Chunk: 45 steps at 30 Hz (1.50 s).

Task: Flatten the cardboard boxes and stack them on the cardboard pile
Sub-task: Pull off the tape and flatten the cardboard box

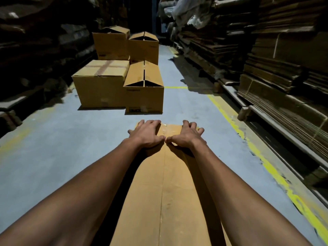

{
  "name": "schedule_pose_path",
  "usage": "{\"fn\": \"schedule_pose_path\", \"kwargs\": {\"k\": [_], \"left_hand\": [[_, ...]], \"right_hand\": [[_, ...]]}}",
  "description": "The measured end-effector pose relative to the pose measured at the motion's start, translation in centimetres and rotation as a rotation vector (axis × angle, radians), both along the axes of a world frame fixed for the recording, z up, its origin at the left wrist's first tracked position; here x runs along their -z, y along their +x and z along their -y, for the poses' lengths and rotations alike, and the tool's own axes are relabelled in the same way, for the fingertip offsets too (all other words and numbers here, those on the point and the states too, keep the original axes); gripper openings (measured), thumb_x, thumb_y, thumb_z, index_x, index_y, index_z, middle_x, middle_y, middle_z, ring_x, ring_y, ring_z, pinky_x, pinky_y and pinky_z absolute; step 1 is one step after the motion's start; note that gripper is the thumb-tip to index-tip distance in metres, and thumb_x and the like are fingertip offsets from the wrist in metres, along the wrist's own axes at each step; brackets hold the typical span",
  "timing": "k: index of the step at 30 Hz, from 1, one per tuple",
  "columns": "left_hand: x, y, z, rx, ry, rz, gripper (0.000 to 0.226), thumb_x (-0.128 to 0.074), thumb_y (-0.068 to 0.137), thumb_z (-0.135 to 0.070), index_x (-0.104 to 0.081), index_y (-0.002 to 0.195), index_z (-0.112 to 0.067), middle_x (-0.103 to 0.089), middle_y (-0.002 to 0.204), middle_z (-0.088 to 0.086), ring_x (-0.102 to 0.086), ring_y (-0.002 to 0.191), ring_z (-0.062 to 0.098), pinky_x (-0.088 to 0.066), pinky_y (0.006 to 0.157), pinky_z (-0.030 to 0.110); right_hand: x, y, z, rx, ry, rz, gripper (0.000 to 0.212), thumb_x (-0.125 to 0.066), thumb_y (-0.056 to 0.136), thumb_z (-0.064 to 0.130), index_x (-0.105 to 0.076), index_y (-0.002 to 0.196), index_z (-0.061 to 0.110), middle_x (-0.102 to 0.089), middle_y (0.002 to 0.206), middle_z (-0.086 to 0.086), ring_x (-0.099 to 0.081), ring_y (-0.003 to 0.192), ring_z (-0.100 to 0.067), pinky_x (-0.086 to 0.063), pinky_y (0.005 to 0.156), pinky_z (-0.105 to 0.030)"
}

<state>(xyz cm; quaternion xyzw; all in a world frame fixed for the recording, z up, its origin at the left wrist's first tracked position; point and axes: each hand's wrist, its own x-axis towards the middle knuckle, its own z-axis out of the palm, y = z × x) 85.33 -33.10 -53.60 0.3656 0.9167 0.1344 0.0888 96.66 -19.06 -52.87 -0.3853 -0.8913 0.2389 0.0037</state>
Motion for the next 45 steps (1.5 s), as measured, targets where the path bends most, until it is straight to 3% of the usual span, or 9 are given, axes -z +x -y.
{"fn": "schedule_pose_path", "kwargs": {"k": [4,7,12,15,19,23,26,37,45], "left_hand": [[-1.2,-1.7,-0.4,0.063,-0.085,0.166,0.117,-0.067,0.072,-0.073,-0.014,0.166,-0.029,-0.022,0.171,0.003,-0.011,0.156,0.038,-0.024,0.121,0.064],[-2.0,-1.8,-0.5,0.09,-0.146,0.204,0.114,-0.074,0.084,-0.062,-0.005,0.167,-0.026,-0.008,0.175,0.001,0.004,0.159,0.039,-0.013,0.125,0.062],[-2.6,-1.5,0.2,0.069,-0.125,0.279,0.106,-0.073,0.092,-0.048,0.0,0.167,-0.03,0.002,0.175,0.007,0.007,0.159,0.039,-0.013,0.127,0.059],[-2.7,-1.7,0.5,0.036,-0.098,0.326,0.107,-0.075,0.091,-0.048,0.001,0.166,-0.037,0.002,0.174,0.014,0.001,0.159,0.042,-0.017,0.126,0.059],[-1.5,-1.3,-0.1,0.02,0.017,0.292,0.101,-0.074,0.087,-0.052,-0.012,0.165,-0.039,-0.014,0.173,0.007,0.002,0.159,0.037,-0.014,0.123,0.068],[1.3,-0.1,-0.1,-0.045,0.286,-0.028,0.056,-0.066,0.089,-0.062,-0.047,0.141,-0.053,-0.051,0.152,-0.008,-0.039,0.145,0.028,-0.031,0.107,0.072],[1.8,-0.1,-0.3,-0.048,0.443,-0.114,0.031,-0.067,0.093,-0.059,-0.061,0.123,-0.052,-0.054,0.143,-0.018,-0.049,0.133,0.019,-0.037,0.104,0.07],[1.6,0.3,-0.3,0.034,0.371,-0.113,0.036,-0.075,0.085,-0.051,-0.06,0.117,-0.051,-0.049,0.145,-0.018,-0.041,0.137,0.019,-0.031,0.106,0.068],[2.0,0.4,-0.8,-0.009,0.476,-0.18,0.005,-0.074,0.093,-0.044,-0.069,0.094,-0.044,-0.062,0.125,-0.02,-0.051,0.124,0.014,-0.043,0.101,0.057]], "right_hand": [[-0.6,0.6,-1.0,-0.078,-0.059,0.085,0.134,-0.081,0.063,0.078,-0.009,0.163,0.023,-0.014,0.162,-0.009,-0.018,0.147,-0.042,-0.037,0.111,-0.055],[-0.1,0.6,-0.7,-0.126,-0.033,0.17,0.163,-0.075,0.033,0.092,0.003,0.163,0.031,-0.002,0.168,-0.003,-0.012,0.151,-0.044,-0.031,0.115,-0.066],[-0.1,0.0,1.0,-0.065,-0.013,0.162,0.134,-0.07,0.049,0.085,-0.011,0.158,0.034,-0.005,0.168,-0.004,-0.013,0.145,-0.052,-0.034,0.108,-0.069],[-0.6,-0.2,1.0,-0.062,-0.053,0.131,0.143,-0.064,0.038,0.092,-0.011,0.158,0.035,-0.01,0.166,-0.006,-0.017,0.145,-0.052,-0.036,0.107,-0.066],[-0.5,-0.4,0.5,-0.084,-0.057,0.123,0.148,-0.052,0.029,0.092,-0.011,0.159,0.035,-0.013,0.167,-0.007,-0.019,0.148,-0.049,-0.033,0.109,-0.065],[-0.2,-0.3,0.3,-0.096,-0.061,0.125,0.137,-0.053,0.04,0.093,-0.01,0.158,0.036,-0.012,0.166,-0.007,-0.018,0.147,-0.051,-0.033,0.109,-0.065],[-0.2,-0.1,0.5,-0.099,-0.052,0.125,0.139,-0.051,0.036,0.092,-0.011,0.157,0.038,-0.01,0.166,-0.007,-0.017,0.146,-0.051,-0.032,0.108,-0.065],[0.2,-0.2,-0.2,-0.11,-0.077,0.06,0.126,-0.053,0.053,0.09,-0.006,0.159,0.038,-0.011,0.168,-0.006,-0.018,0.149,-0.047,-0.029,0.106,-0.063],[0.2,-0.2,0.1,-0.113,-0.068,0.09,0.146,-0.052,0.033,0.091,-0.003,0.16,0.039,-0.003,0.171,-0.006,-0.011,0.153,-0.047,-0.024,0.112,-0.067]]}}
